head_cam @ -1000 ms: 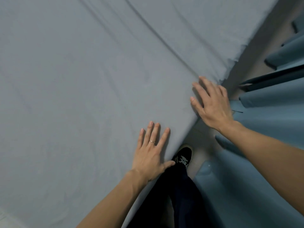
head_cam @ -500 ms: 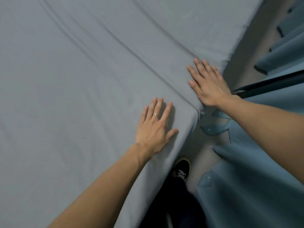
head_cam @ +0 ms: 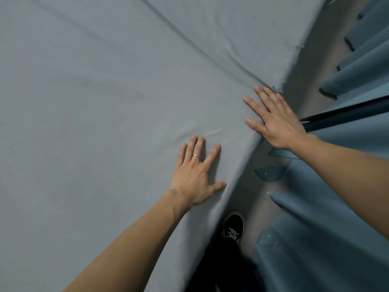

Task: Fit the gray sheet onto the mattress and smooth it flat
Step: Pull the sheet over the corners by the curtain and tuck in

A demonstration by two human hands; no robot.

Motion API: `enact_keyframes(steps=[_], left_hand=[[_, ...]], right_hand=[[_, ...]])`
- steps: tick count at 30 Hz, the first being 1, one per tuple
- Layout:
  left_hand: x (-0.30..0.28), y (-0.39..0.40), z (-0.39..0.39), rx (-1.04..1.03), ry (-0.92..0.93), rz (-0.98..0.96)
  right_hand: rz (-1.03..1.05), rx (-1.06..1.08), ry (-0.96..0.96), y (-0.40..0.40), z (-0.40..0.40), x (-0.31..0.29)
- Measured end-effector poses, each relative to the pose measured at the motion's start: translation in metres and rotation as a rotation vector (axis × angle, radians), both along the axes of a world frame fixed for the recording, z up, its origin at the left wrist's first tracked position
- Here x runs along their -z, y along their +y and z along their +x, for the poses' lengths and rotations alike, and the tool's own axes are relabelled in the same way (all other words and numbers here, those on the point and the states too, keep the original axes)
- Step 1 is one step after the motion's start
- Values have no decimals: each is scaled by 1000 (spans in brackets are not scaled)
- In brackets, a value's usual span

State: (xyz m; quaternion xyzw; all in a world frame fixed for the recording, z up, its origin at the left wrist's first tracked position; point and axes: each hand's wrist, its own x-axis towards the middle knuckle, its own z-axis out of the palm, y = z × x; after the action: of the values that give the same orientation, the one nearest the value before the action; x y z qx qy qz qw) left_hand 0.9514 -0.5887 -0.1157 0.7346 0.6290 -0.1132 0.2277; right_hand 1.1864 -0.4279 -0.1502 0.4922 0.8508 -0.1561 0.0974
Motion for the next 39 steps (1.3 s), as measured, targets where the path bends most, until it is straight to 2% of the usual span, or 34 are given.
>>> enact_keyframes(steps=[4,7,12,13,16,19,26,33,39], left_hand=[[0,4,2,121,-59,-8],[0,6,3,124,-65,-4],[-1,37,17,140,-79,78],[0,49,23,137,-82,81],[3,84,38,135,-89,76],[8,106,51,132,-90,22],[8,107,59,56,-115,-18],[5,111,61,69,-86,-27],[2,116,63,78,-51,-57]], right_hand=[[27,-41,15,5,7,1],[66,-38,66,9,7,-3],[305,47,225,44,0,-16],[303,69,231,57,-2,-18],[104,141,134,95,-3,-15],[-25,121,-15,120,12,-3],[-70,83,-10,143,46,-1],[-80,59,-20,153,55,0],[-110,86,-127,154,43,-19]])
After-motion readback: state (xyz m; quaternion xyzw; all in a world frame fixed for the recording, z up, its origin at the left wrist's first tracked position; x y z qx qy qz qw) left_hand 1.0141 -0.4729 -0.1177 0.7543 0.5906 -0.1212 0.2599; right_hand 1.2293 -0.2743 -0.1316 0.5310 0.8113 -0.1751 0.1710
